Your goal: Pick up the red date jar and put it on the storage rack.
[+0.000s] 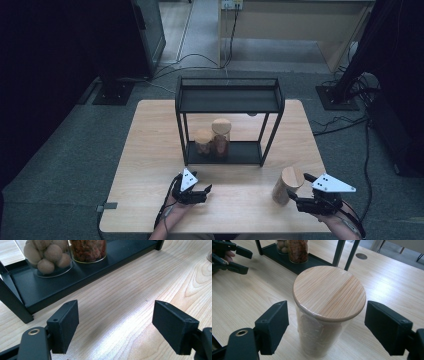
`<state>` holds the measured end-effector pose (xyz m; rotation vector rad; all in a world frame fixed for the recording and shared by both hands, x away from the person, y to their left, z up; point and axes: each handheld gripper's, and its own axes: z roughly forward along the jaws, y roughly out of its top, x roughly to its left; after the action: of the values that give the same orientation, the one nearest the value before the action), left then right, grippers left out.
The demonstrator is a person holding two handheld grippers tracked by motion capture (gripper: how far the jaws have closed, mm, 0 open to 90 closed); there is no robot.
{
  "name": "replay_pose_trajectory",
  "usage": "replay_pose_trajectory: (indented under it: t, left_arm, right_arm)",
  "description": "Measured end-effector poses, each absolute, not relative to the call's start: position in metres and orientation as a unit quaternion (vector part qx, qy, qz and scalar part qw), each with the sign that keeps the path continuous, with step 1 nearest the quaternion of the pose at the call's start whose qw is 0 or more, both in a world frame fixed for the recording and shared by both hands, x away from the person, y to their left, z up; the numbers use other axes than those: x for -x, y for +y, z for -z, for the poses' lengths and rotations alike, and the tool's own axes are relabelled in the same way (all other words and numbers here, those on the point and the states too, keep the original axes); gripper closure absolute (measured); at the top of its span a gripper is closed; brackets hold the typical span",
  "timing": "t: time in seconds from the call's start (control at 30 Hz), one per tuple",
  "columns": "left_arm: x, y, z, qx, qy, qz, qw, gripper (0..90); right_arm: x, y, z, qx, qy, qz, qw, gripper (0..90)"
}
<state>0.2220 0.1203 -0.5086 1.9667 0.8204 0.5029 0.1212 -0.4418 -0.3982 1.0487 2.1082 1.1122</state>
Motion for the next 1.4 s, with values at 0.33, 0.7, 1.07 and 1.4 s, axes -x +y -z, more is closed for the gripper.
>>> replay_pose_trajectory:
  t: [0.33,0.7,1.07,1.4]
  left_arm:
    - [-0.222,0.12,0.509,-0.798,0.333,-0.205,0.459,21.4]
    - [-0.222,0.12,0.509,-0.798,0.333,-0.205,0.459,21.4]
    - [-0.222,0.12,0.509,-0.798,0.333,-0.205,0.459,21.4]
    - [-0.222,0.12,0.509,-0.798,0.333,-0.205,0.458,21.4]
  right_arm:
    - [-0.125,-0.441,0.403,-0.392,0.781,-0.409,0.264,19.1]
    - [-0.136,-0.438,0.412,-0.394,0.784,-0.409,0.252,18.7]
    - [-0.148,-0.436,0.427,-0.401,0.782,-0.415,0.237,18.5]
    - [-0.155,-0.434,0.438,-0.407,0.778,-0.42,0.231,18.9]
